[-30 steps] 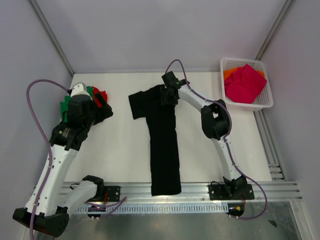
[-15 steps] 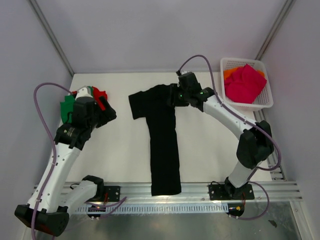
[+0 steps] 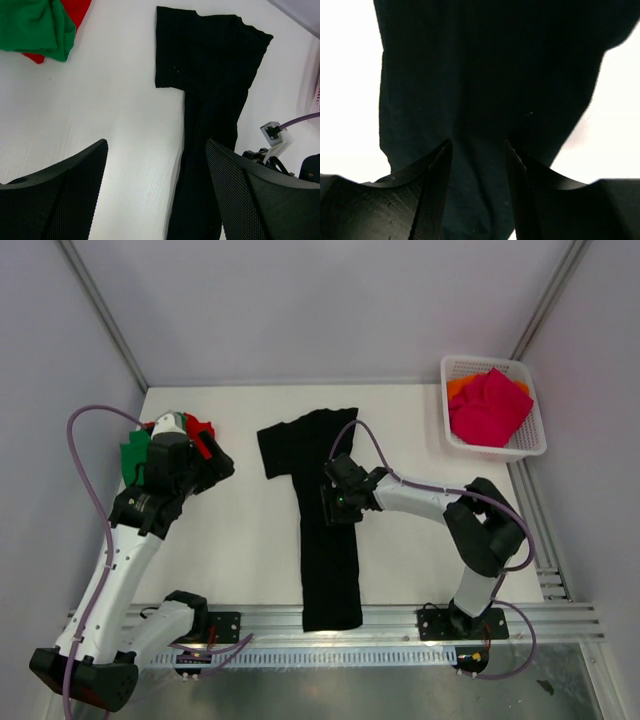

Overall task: Fold and stack the t-shirts
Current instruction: Grab the bottom of the folded rectangular tshirt with both arms

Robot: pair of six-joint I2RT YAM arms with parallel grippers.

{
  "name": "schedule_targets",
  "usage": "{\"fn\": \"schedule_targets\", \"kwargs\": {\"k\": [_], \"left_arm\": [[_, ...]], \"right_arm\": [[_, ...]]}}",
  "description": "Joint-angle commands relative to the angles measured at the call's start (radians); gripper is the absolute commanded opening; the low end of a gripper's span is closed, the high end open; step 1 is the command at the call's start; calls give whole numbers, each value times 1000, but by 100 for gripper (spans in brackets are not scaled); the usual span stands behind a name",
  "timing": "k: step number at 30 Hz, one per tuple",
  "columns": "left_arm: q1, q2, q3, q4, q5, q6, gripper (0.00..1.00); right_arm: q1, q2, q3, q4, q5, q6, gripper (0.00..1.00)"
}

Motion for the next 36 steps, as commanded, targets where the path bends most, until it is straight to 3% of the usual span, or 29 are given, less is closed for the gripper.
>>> {"fn": "schedule_targets", "kwargs": {"k": [1, 10, 27, 36], "left_arm": [[-3, -9, -7, 35, 4, -14, 82], [-1, -35, -11, 16, -20, -10, 82], [-1, -49, 13, -5, -54, 17, 82], [-1, -55, 24, -24, -71, 27, 82]], "right_arm": [[9, 11, 48, 54, -4, 30, 50], [17, 59, 123, 24, -10, 7, 50], [23, 269, 247, -137, 120, 0, 50], [14, 398, 466, -219, 166, -57, 50]]}}
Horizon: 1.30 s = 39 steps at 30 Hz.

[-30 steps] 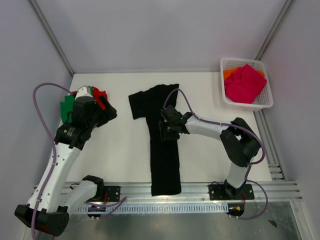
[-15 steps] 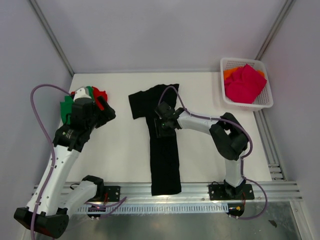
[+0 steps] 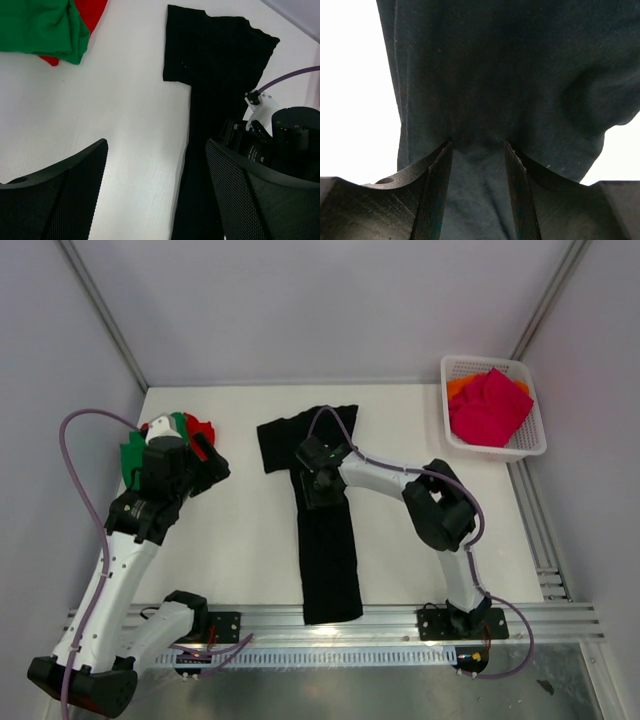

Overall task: Fold and stack the t-shirts
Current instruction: Grab the bottom of the folded rectangular tshirt with both arms

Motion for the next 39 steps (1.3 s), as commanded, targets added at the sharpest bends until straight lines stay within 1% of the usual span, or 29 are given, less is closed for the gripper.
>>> {"fn": "schedule_targets", "kwargs": {"k": [1, 8, 14, 16, 21, 31, 34, 39], "left_arm": [[-1, -20, 29, -10, -30, 20, 82], [-1, -43, 33, -36, -52, 32, 82], [-1, -38, 38, -41, -46, 38, 82], [-1, -36, 38, -39, -41, 38, 82], [-1, -32, 21, -22, -21, 30, 82], [-1, -21, -13, 15, 17, -3, 82], [-1, -20, -17, 22, 25, -9, 82], [-1, -18, -22, 22, 34, -13, 82]], "right_arm": [[-11, 96, 67, 0, 80, -46, 50], [-70, 193, 277, -64, 82, -75, 50], [-146, 257, 401, -107, 77, -92, 50], [-168, 259, 409, -110, 77, -92, 50], [-179, 205, 339, -89, 65, -90, 50], [-159, 44, 35, 15, 25, -26, 50], [-143, 24, -14, 41, 28, -12, 51], [-140, -26, -47, 112, 33, -21, 50]]}}
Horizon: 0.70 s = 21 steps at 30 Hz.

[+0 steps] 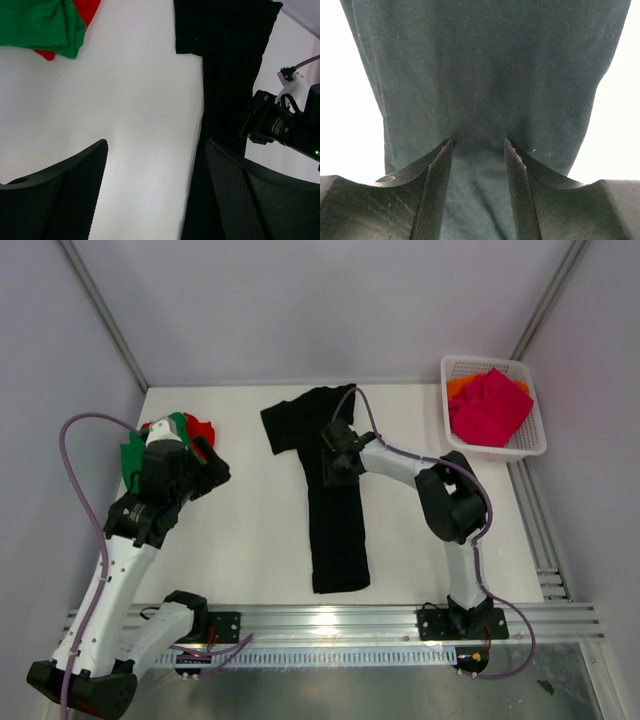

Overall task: Fold and stack the t-shirts
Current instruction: Grab the bottom of the folded rectangular tshirt with both arms

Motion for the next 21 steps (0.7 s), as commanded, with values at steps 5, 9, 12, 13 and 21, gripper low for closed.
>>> {"fn": "schedule_targets", "kwargs": {"k": [5, 9, 12, 13, 21], "left_arm": [[-1, 3, -25, 35, 14, -3, 82], [-1, 4, -54, 36, 15, -3, 82], [-1, 1, -70, 47, 24, -8, 81], [-1, 0, -71, 50, 24, -11, 81], [-1, 10, -65, 50, 31, -5, 82]], "right_arm": [[14, -180, -72, 128, 4, -20, 51], [14, -298, -80, 170, -6, -44, 51], [14, -354, -102, 128, -14, -57, 51], [14, -384, -124, 127, -20, -61, 51], [14, -596, -509, 160, -158, -40, 51]]}}
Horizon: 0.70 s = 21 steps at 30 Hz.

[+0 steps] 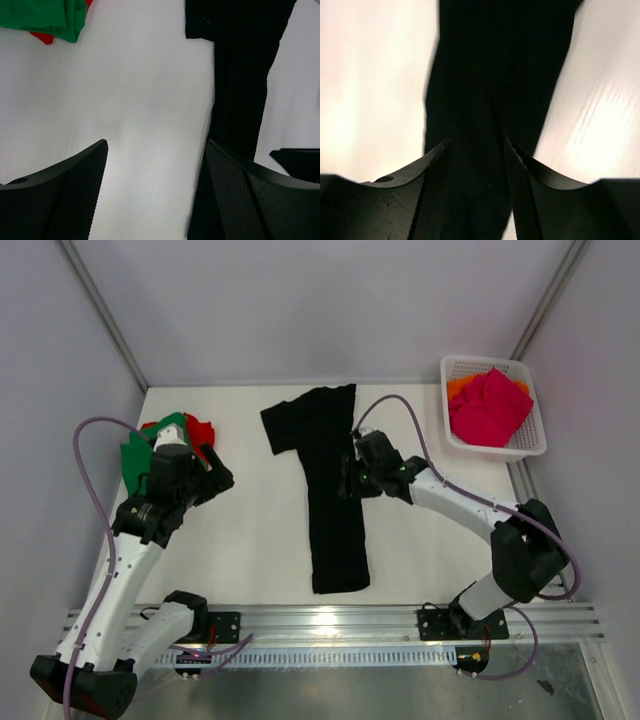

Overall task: Fold and stack the t-shirts
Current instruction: Grab the bottom of the folded rectangular tshirt with both arms

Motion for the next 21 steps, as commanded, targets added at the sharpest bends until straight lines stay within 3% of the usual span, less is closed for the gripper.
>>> {"fn": "schedule_targets", "kwargs": {"k": [1, 6, 12, 17, 21], "left_arm": [[-1, 5, 5, 37, 16, -3, 81], [-1, 33, 3, 37, 42, 0, 82], [-1, 83, 9, 63, 96, -12, 81], [-1, 120, 40, 69, 100, -12, 81], [-1, 133, 63, 69, 93, -6, 80]], "right_arm": [[5, -104, -163, 17, -123, 11, 52], [-1, -348, -430, 194, -318, 96, 57], [-4, -516, -603, 299, -361, 211, 69], [-6, -611, -753, 381, -410, 333, 69], [-4, -700, -800, 335, -399, 347, 69]]}}
